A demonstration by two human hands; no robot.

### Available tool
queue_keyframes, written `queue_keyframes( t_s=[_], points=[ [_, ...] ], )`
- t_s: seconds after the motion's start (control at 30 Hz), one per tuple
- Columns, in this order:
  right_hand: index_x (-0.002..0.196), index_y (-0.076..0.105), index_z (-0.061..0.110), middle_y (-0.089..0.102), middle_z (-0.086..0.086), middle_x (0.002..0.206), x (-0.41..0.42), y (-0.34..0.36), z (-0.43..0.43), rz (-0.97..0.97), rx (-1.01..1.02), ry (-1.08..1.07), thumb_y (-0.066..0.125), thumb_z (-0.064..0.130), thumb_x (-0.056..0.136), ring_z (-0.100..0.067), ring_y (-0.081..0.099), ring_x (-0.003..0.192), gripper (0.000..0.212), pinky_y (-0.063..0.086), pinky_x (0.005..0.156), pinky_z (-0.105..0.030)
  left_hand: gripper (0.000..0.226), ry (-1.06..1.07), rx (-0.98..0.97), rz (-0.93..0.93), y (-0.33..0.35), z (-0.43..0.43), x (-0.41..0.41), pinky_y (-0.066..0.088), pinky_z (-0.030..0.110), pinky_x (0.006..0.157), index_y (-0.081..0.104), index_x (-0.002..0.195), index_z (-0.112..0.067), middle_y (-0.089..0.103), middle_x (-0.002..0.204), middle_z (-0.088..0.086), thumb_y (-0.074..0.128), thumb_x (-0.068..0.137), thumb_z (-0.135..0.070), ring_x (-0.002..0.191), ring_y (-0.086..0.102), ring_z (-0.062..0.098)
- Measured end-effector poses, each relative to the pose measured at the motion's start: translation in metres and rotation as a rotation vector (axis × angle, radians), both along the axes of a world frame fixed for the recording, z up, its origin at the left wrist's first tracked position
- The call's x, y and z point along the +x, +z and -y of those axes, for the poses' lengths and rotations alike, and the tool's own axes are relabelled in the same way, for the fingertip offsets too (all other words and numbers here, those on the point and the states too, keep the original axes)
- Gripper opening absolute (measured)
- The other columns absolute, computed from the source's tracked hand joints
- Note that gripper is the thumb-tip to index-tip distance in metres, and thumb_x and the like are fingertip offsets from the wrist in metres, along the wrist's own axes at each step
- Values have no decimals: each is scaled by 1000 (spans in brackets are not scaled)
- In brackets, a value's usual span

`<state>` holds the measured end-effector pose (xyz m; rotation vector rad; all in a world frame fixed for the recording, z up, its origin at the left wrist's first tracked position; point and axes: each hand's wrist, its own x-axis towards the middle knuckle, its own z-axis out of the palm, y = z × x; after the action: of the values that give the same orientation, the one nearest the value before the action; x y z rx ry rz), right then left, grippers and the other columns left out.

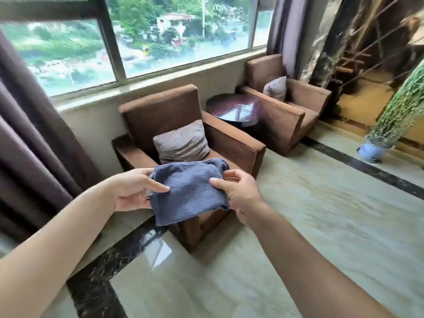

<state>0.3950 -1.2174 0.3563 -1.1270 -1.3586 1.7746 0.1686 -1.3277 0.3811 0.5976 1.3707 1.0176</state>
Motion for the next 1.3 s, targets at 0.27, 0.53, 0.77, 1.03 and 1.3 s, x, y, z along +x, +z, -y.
queue_keyframes(
  t_s=[0.27, 0.53, 0.77, 1.03, 1.3],
  points=[
    [100, 62, 8, 69, -10, 98, 106, -19, -201, 62, -61, -128, 81, 6, 75, -21, 66, 84, 31, 57, 75, -36, 46, -25, -30, 24, -28, -228, 94, 62, 40, 70, 73, 115, -16, 77, 110, 9, 67, 78, 10, 92, 74, 23],
    [84, 65, 11, 70, -10, 86, 92, -53, -423, 85, -102, -112, 75, 1, 81, -26, 66, 81, 15, 56, 86, -46, 43, -27, -27, 114, -62, -456, 80, 61, 37, 65, 74, 111, -15, 75, 105, 8, 63, 80, 12, 84, 75, 21],
    [80, 66, 12, 71, -12, 87, 73, -51, -631, 184, -85, -100, 70, 0, 85, -28, 65, 86, 14, 54, 91, -53, 49, -56, -67, 146, -72, -672, 58, 61, 35, 69, 68, 124, -11, 73, 111, 8, 62, 82, 12, 88, 73, 20],
    [97, 67, 7, 72, -18, 104, 50, -85, -835, 174, -141, -82, 74, 3, 83, -25, 65, 90, 16, 55, 87, -44, 44, -7, -124, 191, -89, -862, 35, 62, 39, 70, 71, 116, -14, 76, 103, 8, 60, 83, 14, 87, 75, 22],
    [90, 67, 13, 71, -9, 91, 46, -110, -1039, 224, -111, 25, 74, 4, 83, -20, 64, 83, 14, 54, 84, -41, 56, 101, -153, 249, -135, -1043, 28, 61, 36, 74, 65, 124, -5, 67, 117, 14, 71, 71, 10, 95, 70, 24]
  ],
)
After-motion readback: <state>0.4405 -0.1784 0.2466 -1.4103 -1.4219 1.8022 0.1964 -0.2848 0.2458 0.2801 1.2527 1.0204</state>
